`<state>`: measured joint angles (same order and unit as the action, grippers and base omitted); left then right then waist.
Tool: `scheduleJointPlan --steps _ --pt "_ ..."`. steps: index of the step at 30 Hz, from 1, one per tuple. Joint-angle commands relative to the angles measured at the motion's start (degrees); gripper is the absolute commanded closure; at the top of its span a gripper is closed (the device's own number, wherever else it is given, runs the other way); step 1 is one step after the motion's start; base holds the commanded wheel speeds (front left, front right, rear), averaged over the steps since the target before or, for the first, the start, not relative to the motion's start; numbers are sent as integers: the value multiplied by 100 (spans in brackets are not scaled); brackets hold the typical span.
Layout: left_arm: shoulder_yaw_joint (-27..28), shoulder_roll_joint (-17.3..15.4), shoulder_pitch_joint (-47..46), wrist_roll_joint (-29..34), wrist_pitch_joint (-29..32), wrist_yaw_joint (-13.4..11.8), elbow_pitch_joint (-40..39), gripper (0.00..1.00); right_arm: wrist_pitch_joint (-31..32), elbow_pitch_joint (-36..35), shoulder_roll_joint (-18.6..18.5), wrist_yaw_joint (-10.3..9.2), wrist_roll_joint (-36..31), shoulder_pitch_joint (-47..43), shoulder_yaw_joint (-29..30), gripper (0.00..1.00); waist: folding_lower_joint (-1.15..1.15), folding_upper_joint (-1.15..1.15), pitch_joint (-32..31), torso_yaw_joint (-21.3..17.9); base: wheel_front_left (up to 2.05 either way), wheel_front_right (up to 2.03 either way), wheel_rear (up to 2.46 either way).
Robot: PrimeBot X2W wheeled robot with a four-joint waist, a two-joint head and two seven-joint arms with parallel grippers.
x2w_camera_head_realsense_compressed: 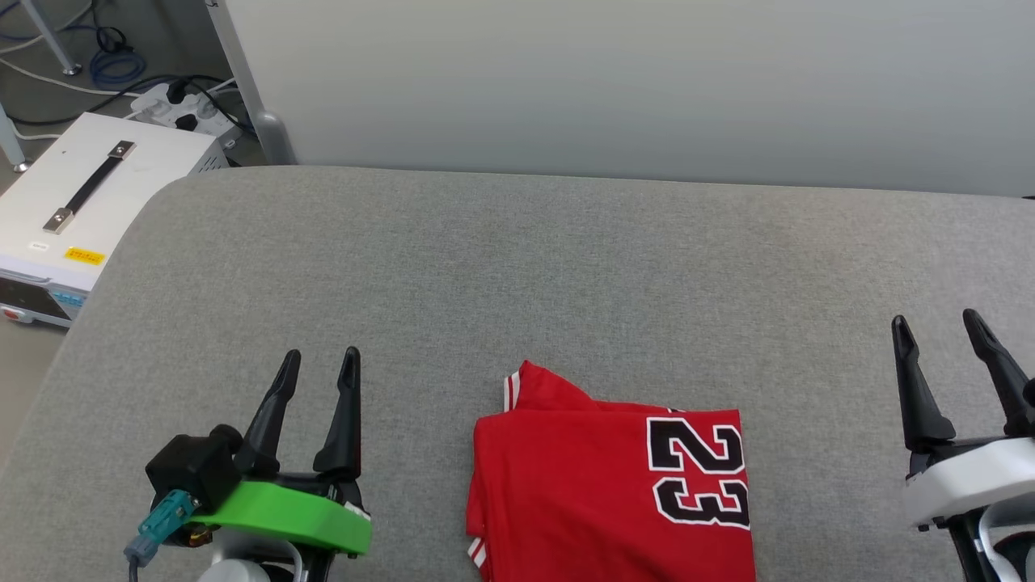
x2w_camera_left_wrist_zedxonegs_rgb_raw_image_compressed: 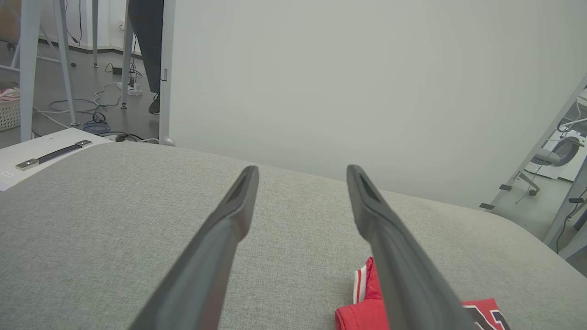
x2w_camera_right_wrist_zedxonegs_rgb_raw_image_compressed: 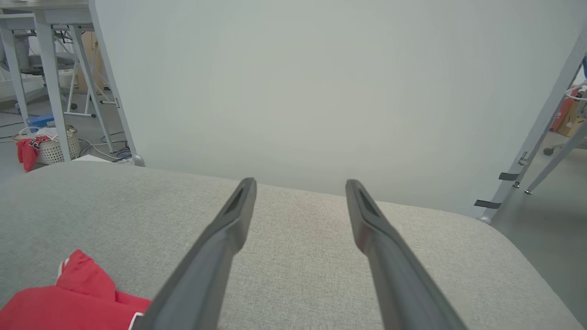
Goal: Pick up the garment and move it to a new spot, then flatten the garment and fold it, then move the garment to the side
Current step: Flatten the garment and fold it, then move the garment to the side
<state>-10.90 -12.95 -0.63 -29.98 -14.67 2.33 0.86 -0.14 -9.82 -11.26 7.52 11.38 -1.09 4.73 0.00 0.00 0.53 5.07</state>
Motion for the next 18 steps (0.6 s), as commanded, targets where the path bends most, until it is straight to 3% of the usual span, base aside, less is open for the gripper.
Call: scheduleJointPlan --steps 1,9,18 --pt "73 83 115 113 -32 66 -46 0 -75 -50 72 -3 11 -114 31 0 0 0 -5 -2 0 0 0" --pt "317 418 224 578 -32 325 27 0 -248 -83 334 -3 -74 -419 109 0 0 0 -9 48 0 0 0" --pt "420 548 206 937 -32 457 67 0 -83 -105 377 -3 -59 -434 95 0 0 0 23 61 0 0 0"
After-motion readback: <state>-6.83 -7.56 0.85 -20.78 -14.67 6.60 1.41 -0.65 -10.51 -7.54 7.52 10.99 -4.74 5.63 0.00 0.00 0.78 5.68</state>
